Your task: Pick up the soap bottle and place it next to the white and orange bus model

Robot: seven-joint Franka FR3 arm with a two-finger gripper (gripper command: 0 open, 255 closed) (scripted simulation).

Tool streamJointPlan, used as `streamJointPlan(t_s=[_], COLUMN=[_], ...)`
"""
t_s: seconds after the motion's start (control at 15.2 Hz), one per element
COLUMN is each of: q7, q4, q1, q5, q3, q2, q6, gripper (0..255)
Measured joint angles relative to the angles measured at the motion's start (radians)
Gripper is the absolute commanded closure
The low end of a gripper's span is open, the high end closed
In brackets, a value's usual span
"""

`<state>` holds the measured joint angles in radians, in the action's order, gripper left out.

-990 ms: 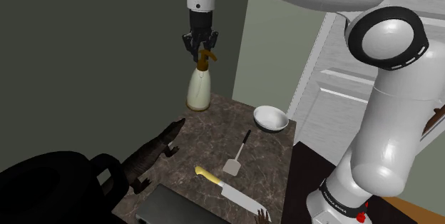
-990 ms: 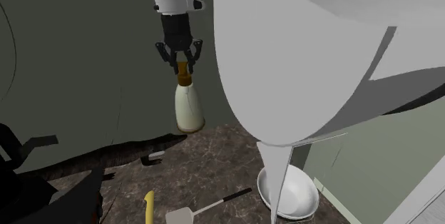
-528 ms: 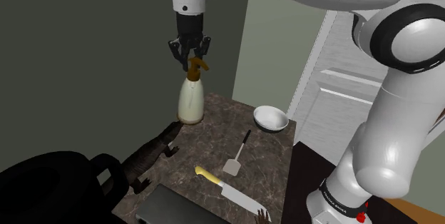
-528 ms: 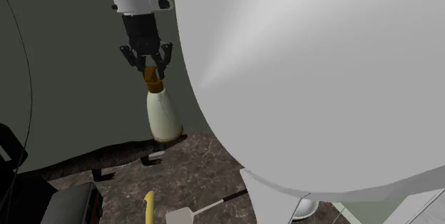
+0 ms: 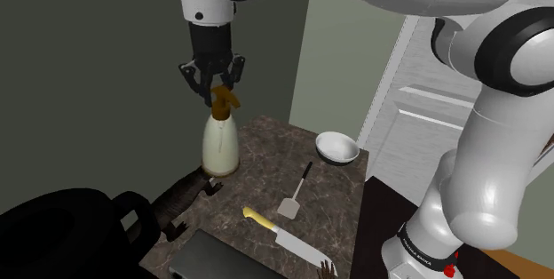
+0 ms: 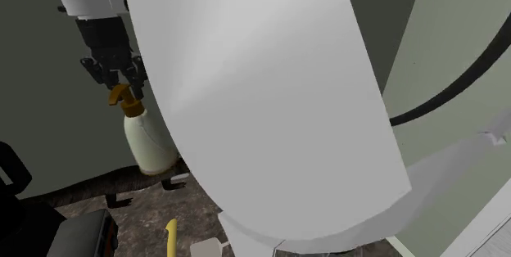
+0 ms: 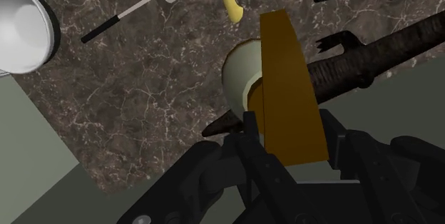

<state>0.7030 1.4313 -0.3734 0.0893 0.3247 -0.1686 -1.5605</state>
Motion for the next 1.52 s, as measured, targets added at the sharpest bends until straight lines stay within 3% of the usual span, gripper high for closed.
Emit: streamJointPlan(t_s=[0.4,1.52], q7=[0.116,0.128], q4=[-0.004,0.240], q1=[-0.071,-0.062], q5=[0.011,0.009], q3=[0.046,0.042], q2=[-0.021,-0.007], q6=[-0.009,-0.239], gripper=[255,255])
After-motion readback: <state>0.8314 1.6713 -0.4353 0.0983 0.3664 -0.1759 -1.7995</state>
